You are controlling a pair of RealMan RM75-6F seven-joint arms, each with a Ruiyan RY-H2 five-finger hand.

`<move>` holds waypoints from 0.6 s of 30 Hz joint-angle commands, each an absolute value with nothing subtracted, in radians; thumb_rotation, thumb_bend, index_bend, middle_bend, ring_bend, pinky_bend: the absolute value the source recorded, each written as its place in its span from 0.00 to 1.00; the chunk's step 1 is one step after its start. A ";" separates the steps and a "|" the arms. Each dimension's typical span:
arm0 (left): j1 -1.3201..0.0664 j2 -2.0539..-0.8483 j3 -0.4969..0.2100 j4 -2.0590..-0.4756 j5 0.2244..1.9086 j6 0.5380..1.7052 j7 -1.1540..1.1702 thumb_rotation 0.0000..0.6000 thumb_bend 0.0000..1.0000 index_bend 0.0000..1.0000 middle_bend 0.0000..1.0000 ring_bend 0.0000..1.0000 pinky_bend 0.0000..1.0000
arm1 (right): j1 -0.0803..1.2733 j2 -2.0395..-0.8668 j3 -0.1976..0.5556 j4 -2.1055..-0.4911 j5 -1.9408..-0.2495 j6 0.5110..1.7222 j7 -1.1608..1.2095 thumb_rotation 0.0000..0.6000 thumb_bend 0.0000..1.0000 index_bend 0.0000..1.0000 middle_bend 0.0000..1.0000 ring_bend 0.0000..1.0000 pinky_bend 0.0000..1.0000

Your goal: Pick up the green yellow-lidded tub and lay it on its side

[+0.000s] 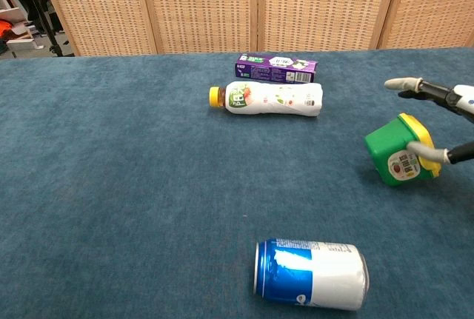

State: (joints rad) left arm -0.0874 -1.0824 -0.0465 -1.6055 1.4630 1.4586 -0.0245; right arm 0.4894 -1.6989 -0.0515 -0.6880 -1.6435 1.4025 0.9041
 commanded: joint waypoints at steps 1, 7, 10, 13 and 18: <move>-0.086 -1.082 -0.047 -1.607 1.465 1.463 -0.025 1.00 0.00 0.00 0.00 0.00 0.00 | 0.473 -1.649 -0.037 -0.743 -1.659 1.479 0.864 1.00 0.49 0.00 0.00 0.00 0.00; -0.083 -1.080 -0.044 -1.609 1.473 1.470 -0.028 1.00 0.00 0.00 0.00 0.00 0.00 | 0.477 -1.563 -0.034 -0.872 -1.680 1.499 0.756 1.00 0.47 0.00 0.00 0.00 0.00; -0.082 -1.078 -0.043 -1.609 1.475 1.472 -0.032 1.00 0.00 0.00 0.00 0.00 0.00 | 0.494 -1.505 -0.038 -0.966 -1.696 1.474 0.678 1.00 0.46 0.00 0.00 0.00 0.00; -0.081 -1.077 -0.042 -1.608 1.477 1.473 -0.036 1.00 0.00 0.00 0.00 0.00 0.00 | 0.517 -1.437 -0.044 -1.075 -1.697 1.409 0.577 1.00 0.34 0.00 0.00 0.00 0.00; -0.081 -1.074 -0.042 -1.607 1.479 1.473 -0.042 1.00 0.00 0.00 0.00 0.00 0.00 | 0.547 -1.307 -0.052 -1.314 -1.655 1.247 0.267 1.00 0.00 0.00 0.00 0.00 0.00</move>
State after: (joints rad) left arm -0.0812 -1.0744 -0.0418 -1.6071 1.4790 1.4732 -0.0418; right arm 0.5177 -1.4116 -0.0453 -1.1424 -1.6818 1.3665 0.4707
